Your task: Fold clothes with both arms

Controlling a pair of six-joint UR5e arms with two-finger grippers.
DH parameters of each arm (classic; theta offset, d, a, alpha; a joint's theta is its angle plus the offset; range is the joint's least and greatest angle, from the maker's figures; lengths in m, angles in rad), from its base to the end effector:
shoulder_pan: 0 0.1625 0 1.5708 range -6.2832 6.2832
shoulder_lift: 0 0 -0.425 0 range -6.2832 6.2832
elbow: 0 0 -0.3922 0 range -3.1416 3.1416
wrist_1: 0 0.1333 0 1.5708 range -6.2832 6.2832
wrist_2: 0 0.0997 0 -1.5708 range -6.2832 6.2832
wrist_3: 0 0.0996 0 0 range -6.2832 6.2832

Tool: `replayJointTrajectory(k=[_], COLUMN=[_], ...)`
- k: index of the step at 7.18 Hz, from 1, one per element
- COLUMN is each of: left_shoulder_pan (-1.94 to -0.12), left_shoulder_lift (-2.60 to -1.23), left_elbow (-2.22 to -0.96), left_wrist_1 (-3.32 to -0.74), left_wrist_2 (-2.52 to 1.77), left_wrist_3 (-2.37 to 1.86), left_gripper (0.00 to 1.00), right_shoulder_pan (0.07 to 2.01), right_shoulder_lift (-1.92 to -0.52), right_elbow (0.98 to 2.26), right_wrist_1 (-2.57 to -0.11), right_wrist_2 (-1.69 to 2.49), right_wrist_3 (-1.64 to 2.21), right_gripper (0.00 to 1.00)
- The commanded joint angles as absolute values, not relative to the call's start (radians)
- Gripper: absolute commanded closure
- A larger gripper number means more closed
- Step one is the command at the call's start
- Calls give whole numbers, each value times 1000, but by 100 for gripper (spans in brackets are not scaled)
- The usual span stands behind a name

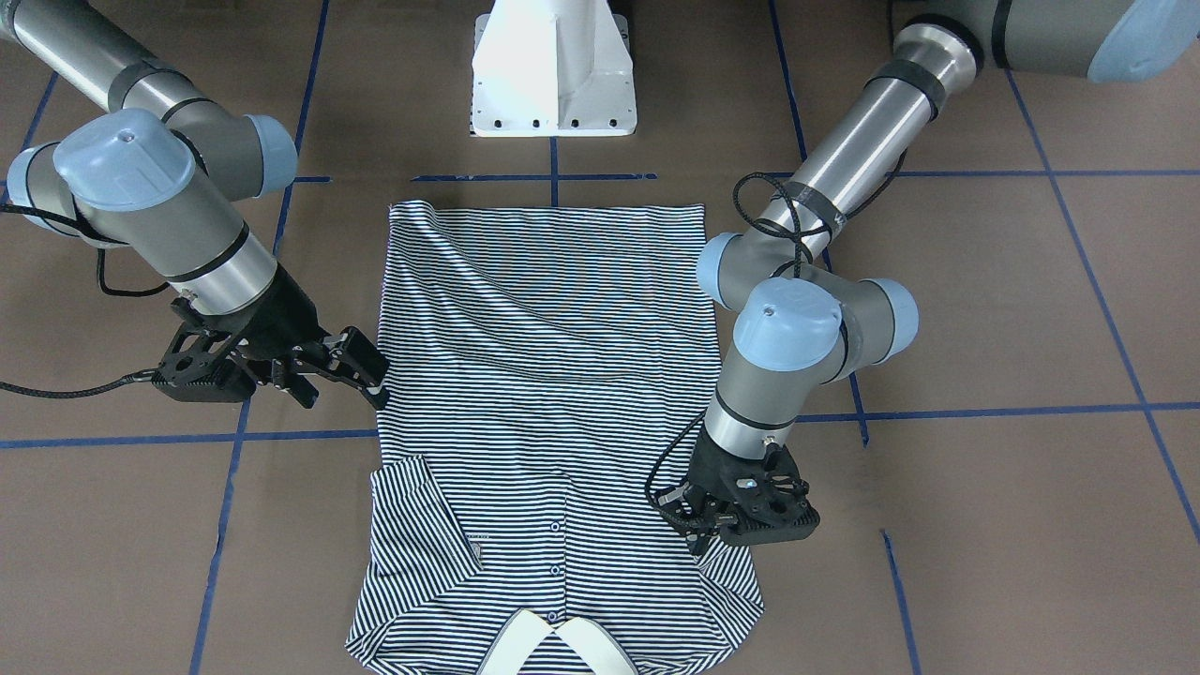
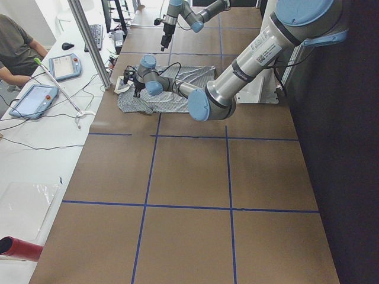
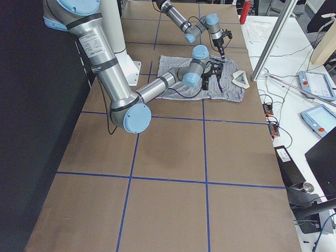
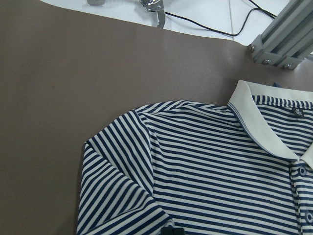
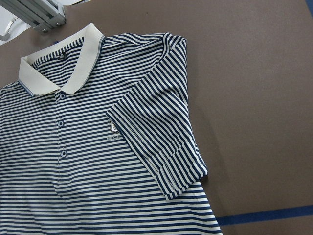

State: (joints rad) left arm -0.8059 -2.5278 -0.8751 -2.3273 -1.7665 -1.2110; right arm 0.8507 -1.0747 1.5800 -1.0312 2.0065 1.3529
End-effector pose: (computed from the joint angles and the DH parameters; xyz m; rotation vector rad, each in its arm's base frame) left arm 0.5146 -0.7007 0.2724 0.4109 0.9489 -0.3063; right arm -0.3756 -0.5666 0.3055 0.1839 -1.0889 0.3402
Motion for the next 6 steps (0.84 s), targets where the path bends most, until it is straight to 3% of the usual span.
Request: replayJointTrajectory(k=[1, 2, 3, 4, 5, 6], left_shoulder_pan=[-784, -761, -750, -749, -750, -749], left_shoulder_lift=[-2548, -2546, -2548, -2546, -2536, -2472], left_elbow=[-815, -815, -816, -827, -860, -974], left_wrist_1=[-2371, -2372, -2372, -2370, -2368, -2359], left_wrist_2=[-1735, -1709, -1709, -1709, -1712, -1718], left_wrist_3=[-1212, -1213, -1215, -1216, -1216, -1215], left_gripper=[100, 100, 93, 39, 32, 31], right_shoulder_pan=[850, 850, 850, 842, 821, 780], right_shoulder_lift=[-1069, -1068, -1068, -1066, -1068, -1077], right_elbow=[1580, 1580, 1580, 1591, 1604, 1627], right_wrist_1=[-1032, -1032, -1034, -1043, -1045, -1045], right_wrist_2=[2006, 2006, 2006, 1996, 1982, 1953], right_wrist_3=[1353, 1353, 1359, 1362, 1402, 1505], right_gripper=[0, 0, 0, 0, 0, 0])
